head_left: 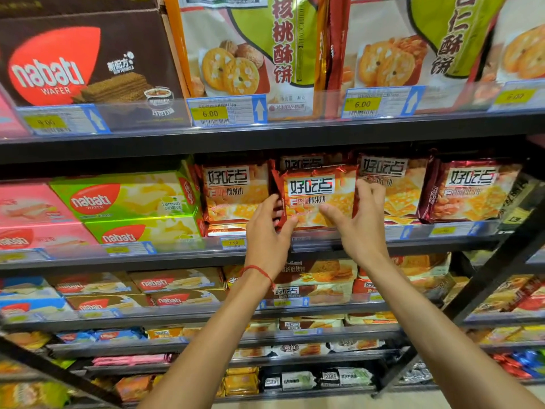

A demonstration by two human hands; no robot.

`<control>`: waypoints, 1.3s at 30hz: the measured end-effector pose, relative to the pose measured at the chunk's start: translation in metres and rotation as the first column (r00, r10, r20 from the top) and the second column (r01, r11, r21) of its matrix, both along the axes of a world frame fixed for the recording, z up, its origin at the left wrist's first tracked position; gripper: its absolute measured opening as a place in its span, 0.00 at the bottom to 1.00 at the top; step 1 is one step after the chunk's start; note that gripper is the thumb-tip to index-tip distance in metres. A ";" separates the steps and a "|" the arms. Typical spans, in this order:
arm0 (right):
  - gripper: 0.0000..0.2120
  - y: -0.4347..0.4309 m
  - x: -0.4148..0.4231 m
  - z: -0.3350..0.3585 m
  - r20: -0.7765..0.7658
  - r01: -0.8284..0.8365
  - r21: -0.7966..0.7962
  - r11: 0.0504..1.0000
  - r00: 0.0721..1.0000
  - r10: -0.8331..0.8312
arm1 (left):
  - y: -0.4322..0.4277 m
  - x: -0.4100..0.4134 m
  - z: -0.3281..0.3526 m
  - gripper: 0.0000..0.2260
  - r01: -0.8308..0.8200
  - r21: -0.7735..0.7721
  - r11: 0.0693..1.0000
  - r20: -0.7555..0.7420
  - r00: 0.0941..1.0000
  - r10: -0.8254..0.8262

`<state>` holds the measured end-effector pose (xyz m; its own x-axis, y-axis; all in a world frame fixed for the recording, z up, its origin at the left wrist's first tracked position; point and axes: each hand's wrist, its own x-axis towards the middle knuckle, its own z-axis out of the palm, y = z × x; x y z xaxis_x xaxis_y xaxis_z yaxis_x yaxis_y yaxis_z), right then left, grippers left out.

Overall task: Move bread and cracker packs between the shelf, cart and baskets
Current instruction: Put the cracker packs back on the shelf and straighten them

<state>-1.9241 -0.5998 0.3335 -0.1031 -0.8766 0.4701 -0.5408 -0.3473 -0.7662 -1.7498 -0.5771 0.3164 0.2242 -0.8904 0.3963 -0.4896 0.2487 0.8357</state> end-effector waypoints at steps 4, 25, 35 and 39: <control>0.25 -0.003 -0.002 -0.007 -0.106 -0.004 0.139 0.990 0.994 0.019 | -0.007 -0.003 0.000 0.24 -0.072 -0.064 0.995 0.000 0.997 0.072; 0.19 -0.010 0.002 -0.002 -0.155 0.072 0.112 0.991 0.987 -0.054 | -0.021 -0.004 -0.015 0.20 -0.176 -0.108 0.978 0.279 0.939 0.200; 0.26 0.003 0.009 -0.025 -0.216 0.184 -0.080 0.980 0.956 -0.198 | -0.020 -0.002 -0.018 0.24 -0.177 -0.116 0.977 0.221 0.955 0.199; 0.21 -0.004 0.010 -0.023 -0.249 0.218 -0.086 0.972 0.940 -0.233 | -0.022 -0.002 -0.013 0.20 -0.186 -0.097 0.978 0.252 0.946 0.205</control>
